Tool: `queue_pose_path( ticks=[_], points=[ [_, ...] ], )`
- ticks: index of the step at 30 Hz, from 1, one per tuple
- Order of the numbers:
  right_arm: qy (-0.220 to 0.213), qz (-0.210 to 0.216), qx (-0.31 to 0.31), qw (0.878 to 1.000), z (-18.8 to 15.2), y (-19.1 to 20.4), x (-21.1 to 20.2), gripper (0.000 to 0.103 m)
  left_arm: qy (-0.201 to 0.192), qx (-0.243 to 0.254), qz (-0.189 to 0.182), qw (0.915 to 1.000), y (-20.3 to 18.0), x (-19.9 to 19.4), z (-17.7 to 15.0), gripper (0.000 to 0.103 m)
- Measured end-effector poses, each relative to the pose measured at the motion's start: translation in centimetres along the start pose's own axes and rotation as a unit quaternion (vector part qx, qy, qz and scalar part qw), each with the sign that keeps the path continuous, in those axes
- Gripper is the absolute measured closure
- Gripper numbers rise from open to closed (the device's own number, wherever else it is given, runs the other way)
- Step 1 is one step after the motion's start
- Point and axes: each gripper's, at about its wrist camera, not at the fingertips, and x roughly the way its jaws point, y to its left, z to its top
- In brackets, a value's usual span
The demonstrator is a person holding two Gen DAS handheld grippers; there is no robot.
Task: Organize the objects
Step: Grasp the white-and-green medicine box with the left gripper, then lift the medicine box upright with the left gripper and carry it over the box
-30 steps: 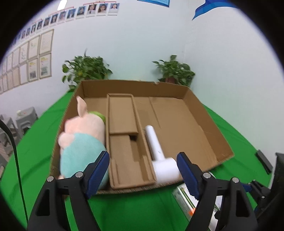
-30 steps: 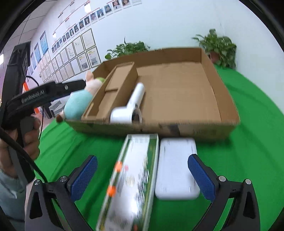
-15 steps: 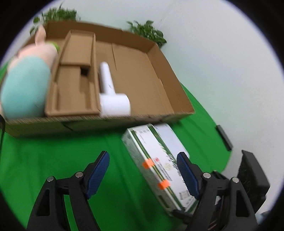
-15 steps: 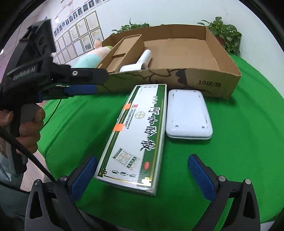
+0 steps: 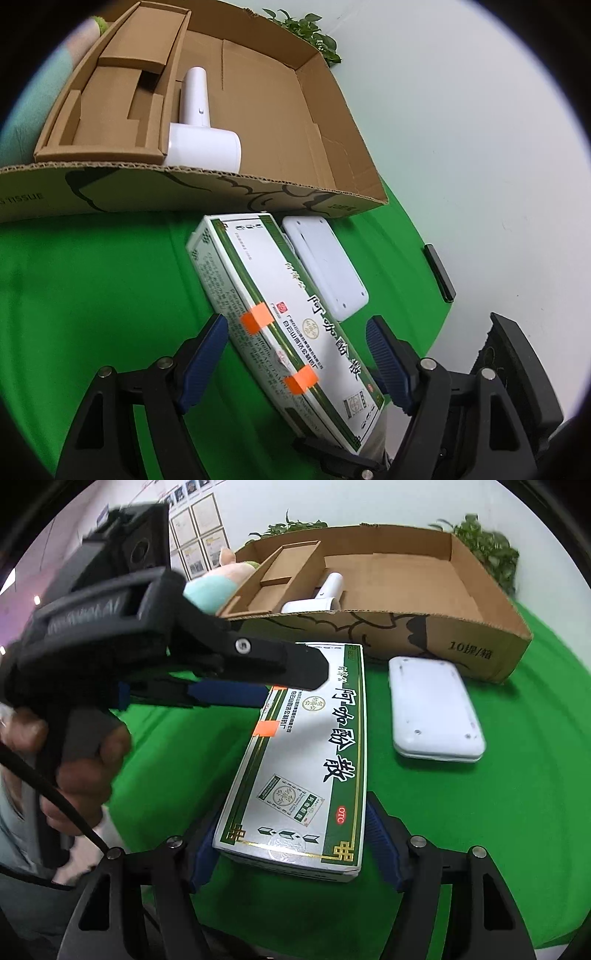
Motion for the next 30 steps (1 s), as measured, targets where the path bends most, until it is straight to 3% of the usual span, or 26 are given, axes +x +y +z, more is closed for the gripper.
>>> queue_pose_path(
  ticks=[6,8,11,25,30],
  points=[
    [-0.01,0.1,0.095,0.99,0.0,-2.1,-0.6,0.036,0.002,-0.011,0.003,0.9999,0.1,0.4,0.1,0.028],
    [-0.01,0.118,0.107,0.987,-0.2,-2.3,-0.7,0.037,0.01,-0.009,0.007,0.9999,0.1,0.8,0.0,0.036],
    [-0.01,0.102,0.083,0.991,-0.6,-1.2,-0.9,0.037,0.016,-0.004,0.016,0.9997,-0.1,1.1,-0.1,0.05],
    [-0.027,0.067,0.049,0.996,-0.2,-0.5,-1.4,0.041,-0.01,0.013,0.001,0.9999,-1.3,-0.9,0.5,0.063],
    [-0.039,0.062,0.045,0.996,0.1,-0.4,-2.0,0.041,-0.015,0.027,0.002,0.9995,-2.0,-1.3,0.8,0.063]
  ],
)
